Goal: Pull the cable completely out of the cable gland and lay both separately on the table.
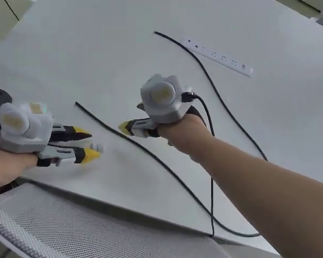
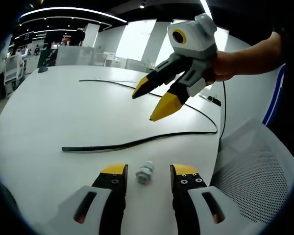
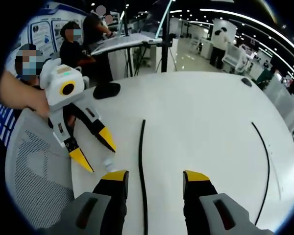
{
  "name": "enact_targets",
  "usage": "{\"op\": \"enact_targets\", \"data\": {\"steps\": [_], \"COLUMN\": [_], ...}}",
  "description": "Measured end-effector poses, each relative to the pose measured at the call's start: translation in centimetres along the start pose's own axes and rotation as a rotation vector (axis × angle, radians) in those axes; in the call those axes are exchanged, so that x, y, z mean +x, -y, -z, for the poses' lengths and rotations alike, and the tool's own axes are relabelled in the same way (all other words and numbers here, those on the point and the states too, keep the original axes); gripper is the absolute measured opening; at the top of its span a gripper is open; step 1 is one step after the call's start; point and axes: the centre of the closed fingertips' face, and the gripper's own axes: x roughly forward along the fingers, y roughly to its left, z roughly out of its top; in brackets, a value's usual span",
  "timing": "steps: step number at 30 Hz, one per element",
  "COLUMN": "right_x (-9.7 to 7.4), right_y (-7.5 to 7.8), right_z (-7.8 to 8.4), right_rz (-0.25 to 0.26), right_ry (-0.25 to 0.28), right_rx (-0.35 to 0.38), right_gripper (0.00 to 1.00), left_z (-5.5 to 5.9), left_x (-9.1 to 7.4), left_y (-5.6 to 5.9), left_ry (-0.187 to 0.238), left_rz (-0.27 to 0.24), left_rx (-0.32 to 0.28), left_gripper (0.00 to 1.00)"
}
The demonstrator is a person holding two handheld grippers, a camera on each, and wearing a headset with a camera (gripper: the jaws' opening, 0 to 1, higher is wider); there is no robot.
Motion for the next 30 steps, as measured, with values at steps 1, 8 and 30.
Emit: {"op": "enact_targets", "data": {"steps": [1,8,30], "right_x": [-0.5,-3.5,-17.5], "right_y": [0.1,0.5,-1.4], "right_z": [-0.1,-1.0,2.5], "right_rz": [0.005,0.027,0.093], "right_ry": [0.013,0.092,0.372], "right_rx": [0.011,0.057,0.234], "right_gripper": [0.44,0.50,0.73], "left_z": [-0.2,-1.8,-5.3], "left_x": [-0.2,-1.7,-5.6], "left_y": [0.2,1.4,5.7], "left_ry": [0.001,0.015,0.018], "left_rz": [0.000,-0.016,-0.016], "left_rx": [0.001,-0.013,0.027], "left_gripper": [0.39,0.46,0.65]}}
